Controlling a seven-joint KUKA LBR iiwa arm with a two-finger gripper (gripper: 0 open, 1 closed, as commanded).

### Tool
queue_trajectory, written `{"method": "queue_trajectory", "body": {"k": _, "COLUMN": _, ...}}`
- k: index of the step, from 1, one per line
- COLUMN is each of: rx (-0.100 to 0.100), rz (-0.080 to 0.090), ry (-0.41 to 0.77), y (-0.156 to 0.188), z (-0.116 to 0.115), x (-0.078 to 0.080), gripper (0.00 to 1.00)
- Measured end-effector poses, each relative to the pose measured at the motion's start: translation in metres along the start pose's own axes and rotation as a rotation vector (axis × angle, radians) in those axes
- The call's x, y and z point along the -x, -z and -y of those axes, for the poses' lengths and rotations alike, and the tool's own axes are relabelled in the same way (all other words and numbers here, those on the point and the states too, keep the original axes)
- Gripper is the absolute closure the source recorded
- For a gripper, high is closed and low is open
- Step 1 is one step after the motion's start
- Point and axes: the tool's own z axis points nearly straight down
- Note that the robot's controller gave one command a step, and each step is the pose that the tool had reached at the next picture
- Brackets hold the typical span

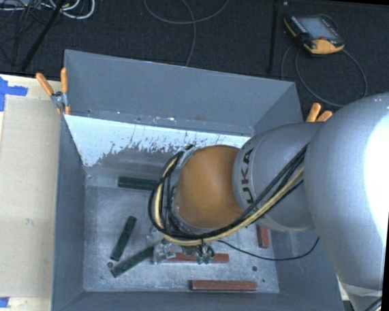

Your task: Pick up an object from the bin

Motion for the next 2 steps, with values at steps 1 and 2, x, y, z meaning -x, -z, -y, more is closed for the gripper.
{"method": "queue_trajectory", "body": {"k": 1, "rx": 0.000, "rz": -0.012, "ry": 0.000, "y": 0.007, "z": 0.000, "x": -0.002, "gripper": 1.00}}
{"method": "queue_trajectory", "body": {"k": 2, "rx": 0.001, "rz": -0.027, "ry": 0.000, "y": 0.017, "z": -0.001, "x": -0.004, "gripper": 1.00}}
